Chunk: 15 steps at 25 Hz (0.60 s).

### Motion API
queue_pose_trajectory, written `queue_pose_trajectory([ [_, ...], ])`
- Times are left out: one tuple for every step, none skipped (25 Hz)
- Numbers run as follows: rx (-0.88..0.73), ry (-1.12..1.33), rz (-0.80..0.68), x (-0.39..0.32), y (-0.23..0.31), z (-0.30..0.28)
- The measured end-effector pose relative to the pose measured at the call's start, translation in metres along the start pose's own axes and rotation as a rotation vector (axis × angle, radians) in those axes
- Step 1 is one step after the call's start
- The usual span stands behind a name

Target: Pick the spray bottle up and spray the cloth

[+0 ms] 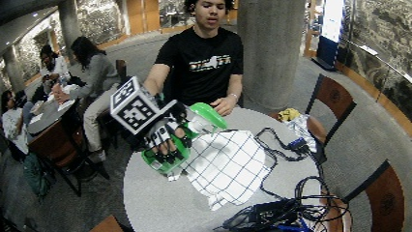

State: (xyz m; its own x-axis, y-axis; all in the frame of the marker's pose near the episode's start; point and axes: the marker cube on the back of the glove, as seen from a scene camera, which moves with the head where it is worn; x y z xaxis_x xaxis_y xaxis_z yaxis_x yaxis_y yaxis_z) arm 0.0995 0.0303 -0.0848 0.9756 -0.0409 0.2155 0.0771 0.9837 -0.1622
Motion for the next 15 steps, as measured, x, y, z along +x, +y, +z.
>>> queue_pose_trajectory([
  [-0.028, 0.040, 0.004, -0.004, 0.001, 0.002],
  [-0.054, 0.077, 0.009, -0.007, 0.001, 0.004],
  [-0.077, 0.111, 0.012, -0.011, 0.001, 0.005],
  [-0.098, 0.144, 0.015, -0.014, 0.002, 0.007],
  [-0.117, 0.176, 0.018, -0.017, 0.002, 0.009],
  [-0.134, 0.207, 0.020, -0.020, 0.002, 0.010],
  [-0.149, 0.236, 0.022, -0.023, 0.002, 0.011],
  [-0.163, 0.262, 0.024, -0.025, 0.002, 0.012],
  [-0.176, 0.284, 0.027, -0.027, 0.002, 0.012],
  [-0.186, 0.302, 0.031, -0.028, 0.003, 0.013],
  [-0.195, 0.318, 0.035, -0.029, 0.003, 0.013],
  [-0.203, 0.332, 0.039, -0.030, 0.004, 0.013],
  [-0.210, 0.347, 0.043, -0.030, 0.005, 0.013],
  [-0.216, 0.362, 0.047, -0.030, 0.006, 0.013],
  [-0.222, 0.377, 0.051, -0.030, 0.006, 0.013],
])
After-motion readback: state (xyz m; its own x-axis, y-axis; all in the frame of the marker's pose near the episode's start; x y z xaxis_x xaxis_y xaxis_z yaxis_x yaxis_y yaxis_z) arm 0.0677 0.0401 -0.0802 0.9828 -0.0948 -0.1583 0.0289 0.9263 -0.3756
